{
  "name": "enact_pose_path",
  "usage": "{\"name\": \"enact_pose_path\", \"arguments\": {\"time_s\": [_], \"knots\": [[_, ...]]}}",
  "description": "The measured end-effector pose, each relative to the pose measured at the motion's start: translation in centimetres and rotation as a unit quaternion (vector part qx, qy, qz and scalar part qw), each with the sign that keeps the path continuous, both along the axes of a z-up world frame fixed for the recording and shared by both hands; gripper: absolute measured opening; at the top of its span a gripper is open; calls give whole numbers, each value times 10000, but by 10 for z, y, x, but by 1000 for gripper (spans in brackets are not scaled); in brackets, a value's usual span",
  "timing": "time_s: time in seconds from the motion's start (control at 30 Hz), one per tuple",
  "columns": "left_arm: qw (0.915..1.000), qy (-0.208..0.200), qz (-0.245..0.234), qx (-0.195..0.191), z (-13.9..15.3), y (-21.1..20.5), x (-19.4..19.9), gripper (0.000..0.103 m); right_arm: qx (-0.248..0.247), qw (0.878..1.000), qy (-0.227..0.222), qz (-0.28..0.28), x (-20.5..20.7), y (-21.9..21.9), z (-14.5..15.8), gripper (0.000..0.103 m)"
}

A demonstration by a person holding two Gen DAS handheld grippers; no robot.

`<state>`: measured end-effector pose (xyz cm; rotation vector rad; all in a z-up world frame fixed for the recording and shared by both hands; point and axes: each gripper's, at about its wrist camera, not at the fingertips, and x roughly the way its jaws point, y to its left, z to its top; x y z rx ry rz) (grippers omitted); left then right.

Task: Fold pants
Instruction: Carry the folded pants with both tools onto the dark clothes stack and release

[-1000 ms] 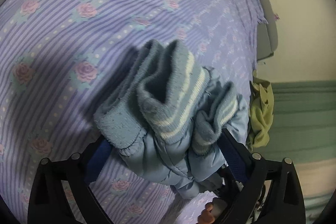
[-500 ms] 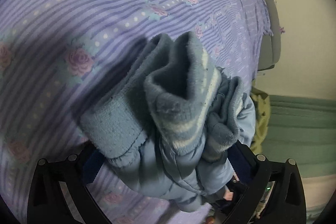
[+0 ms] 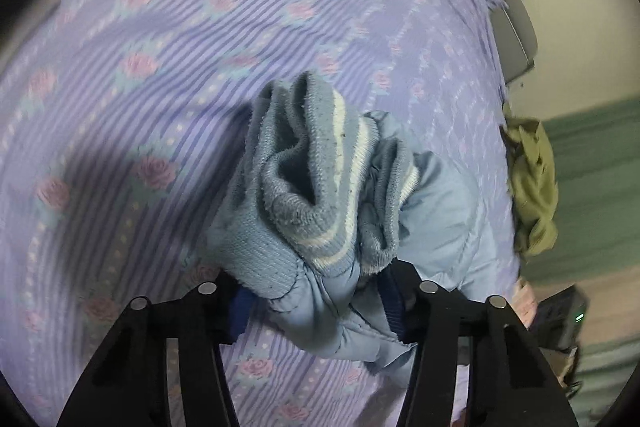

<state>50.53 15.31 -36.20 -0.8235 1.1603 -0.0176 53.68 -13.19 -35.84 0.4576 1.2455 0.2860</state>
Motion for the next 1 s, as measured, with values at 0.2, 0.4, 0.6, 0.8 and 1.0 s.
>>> {"name": "enact_pose_path", "arguments": {"time_s": [0.2,0.4,0.6,0.8,1.0], "knots": [[9988,-329,-215,284,40,-8,-15,50,-119,9993,-342,19,-22,-2,40,53],[9952,-789,-344,465,94,-18,-49,50,-17,9975,-713,-11,-54,-16,88,53],[9878,-1342,-396,679,159,-35,-88,50,-69,9931,-1171,2,-89,-26,147,53],[9765,-1891,-231,1005,225,-53,-140,50,-77,9847,-1730,194,-131,-35,211,53],[9656,-2304,65,1207,273,-64,-189,50,-10,9747,-2198,411,-168,-41,261,53]]}}
